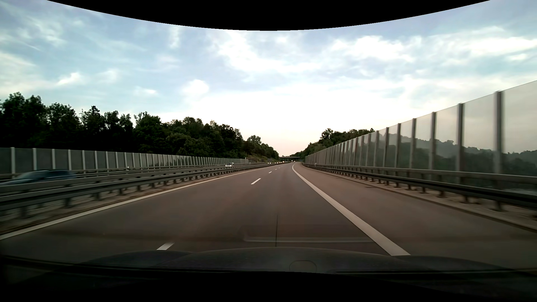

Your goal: Follow the waypoints while adhering to traffic rules and regulations

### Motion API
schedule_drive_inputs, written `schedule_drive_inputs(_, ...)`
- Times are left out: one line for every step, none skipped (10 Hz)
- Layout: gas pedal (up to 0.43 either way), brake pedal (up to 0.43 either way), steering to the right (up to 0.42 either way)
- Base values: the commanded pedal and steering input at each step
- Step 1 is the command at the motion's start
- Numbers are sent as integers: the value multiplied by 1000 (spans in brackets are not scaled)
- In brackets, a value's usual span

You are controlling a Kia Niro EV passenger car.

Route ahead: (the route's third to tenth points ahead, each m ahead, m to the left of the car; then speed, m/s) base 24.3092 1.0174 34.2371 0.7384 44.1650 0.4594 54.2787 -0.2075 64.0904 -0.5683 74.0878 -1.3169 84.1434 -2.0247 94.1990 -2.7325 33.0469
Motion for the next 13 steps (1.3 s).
schedule_drive_inputs(299,6,6)
schedule_drive_inputs(299,6,5)
schedule_drive_inputs(299,6,5)
schedule_drive_inputs(299,6,4)
schedule_drive_inputs(299,6,3)
schedule_drive_inputs(299,6,3)
schedule_drive_inputs(299,6,3)
schedule_drive_inputs(287,6,3)
schedule_drive_inputs(280,6,3)
schedule_drive_inputs(268,6,3)
schedule_drive_inputs(260,6,3)
schedule_drive_inputs(248,6,3)
schedule_drive_inputs(248,6,3)
